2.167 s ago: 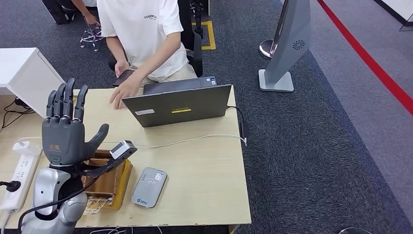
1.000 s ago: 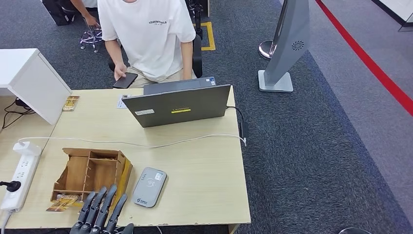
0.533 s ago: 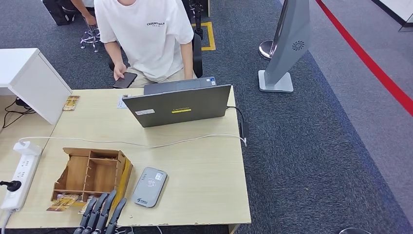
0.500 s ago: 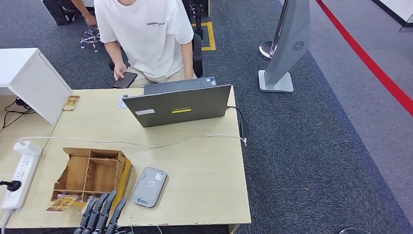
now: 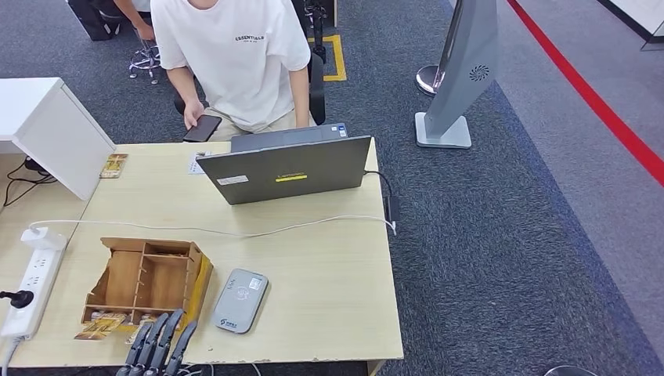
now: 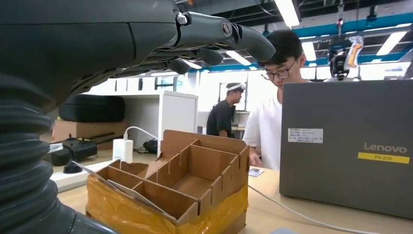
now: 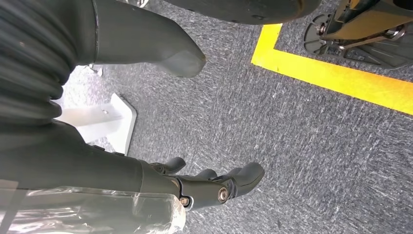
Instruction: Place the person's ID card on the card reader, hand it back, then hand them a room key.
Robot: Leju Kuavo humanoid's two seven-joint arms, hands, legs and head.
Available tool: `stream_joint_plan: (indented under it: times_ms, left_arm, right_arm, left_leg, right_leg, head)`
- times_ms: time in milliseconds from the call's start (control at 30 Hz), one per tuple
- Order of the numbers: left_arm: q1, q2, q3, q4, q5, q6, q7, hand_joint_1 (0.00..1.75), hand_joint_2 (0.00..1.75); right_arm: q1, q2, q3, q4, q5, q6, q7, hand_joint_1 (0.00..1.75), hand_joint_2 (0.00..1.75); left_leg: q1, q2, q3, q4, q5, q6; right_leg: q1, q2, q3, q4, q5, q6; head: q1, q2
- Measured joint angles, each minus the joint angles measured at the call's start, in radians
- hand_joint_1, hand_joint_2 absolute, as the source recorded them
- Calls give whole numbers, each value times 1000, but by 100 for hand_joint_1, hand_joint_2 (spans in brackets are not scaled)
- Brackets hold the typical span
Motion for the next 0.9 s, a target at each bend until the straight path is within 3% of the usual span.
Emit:
stream_joint_plan:
  times_ms: [167,267,400,500,700,900]
  left_arm:
    - [44,-198,346,134,64,0,-470,0,175]
    - [43,-320,546,221,64,0,-604,0,175]
    - [39,-429,715,284,59,0,-650,0,175]
    - [33,-479,791,306,54,0,-655,0,175]
    - [3,-542,903,332,52,0,-677,0,175]
    - [-8,-567,948,346,50,0,-683,0,175]
  right_arm:
    - [0,0,1,0,6,1,0,0,175]
    - [0,0,1,0,7,0,0,0,175]
    - [0,0,1,0,6,-1,1,0,175]
    - [0,0,1,0,5,-2,2,0,175]
    - [0,0,1,0,5,-2,9,0,175]
    - [0,0,1,0,5,-2,12,0,175]
  left_leg:
    - [0,0,0,0,0,0]
    - [0,0,0,0,0,0]
    - [0,0,0,0,0,0]
    - [0,-1,0,0,0,0]
    - [0,-1,0,0,0,0]
    - [0,-1,0,0,0,0]
  right_leg:
    - [0,0,0,0,0,0]
    - [0,0,0,0,0,0]
    - [0,0,0,0,0,0]
    - [0,0,0,0,0,0]
    - [0,0,0,0,0,0]
    - [0,0,0,0,0,0]
  head:
    - [0,0]
    - [0,0]
    - [0,0]
    - [0,0]
    - [0,0]
    - [0,0]
